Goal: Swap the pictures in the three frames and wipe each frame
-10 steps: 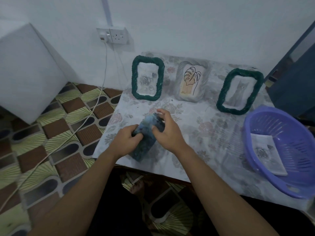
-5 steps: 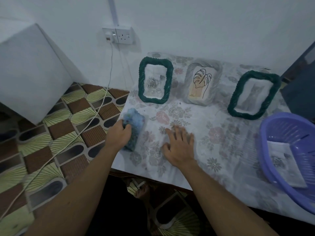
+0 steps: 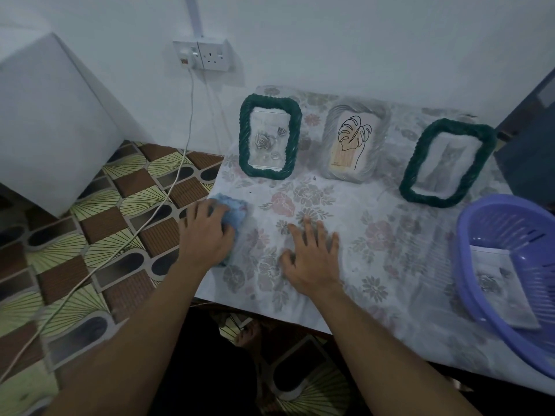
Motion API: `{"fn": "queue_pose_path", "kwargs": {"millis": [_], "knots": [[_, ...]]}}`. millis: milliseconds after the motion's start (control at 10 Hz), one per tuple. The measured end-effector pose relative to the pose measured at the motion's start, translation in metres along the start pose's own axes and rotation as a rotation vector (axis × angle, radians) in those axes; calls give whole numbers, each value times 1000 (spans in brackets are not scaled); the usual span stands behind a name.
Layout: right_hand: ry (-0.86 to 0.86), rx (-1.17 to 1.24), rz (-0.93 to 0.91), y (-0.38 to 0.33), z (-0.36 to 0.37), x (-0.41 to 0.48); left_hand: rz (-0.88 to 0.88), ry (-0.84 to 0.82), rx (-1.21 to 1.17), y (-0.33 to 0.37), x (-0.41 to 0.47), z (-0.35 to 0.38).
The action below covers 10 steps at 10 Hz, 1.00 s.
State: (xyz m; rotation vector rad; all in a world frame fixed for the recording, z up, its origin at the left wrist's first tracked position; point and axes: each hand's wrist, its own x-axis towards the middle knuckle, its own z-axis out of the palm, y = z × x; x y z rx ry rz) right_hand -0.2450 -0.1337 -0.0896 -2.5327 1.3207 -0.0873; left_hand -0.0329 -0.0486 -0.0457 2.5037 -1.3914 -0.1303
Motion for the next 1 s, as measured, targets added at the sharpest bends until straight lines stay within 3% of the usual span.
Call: {"fn": "queue_pose_path", "kwargs": {"millis": [200, 700, 1000], "knots": [[-1, -9, 0, 0, 0, 0, 79, -172, 128, -2, -3, 24], [-24, -14, 7, 0, 0, 0, 60, -164, 70, -2, -7, 24], [-100, 216, 80, -2, -17, 13, -1, -130, -66, 8, 1, 13]]}}
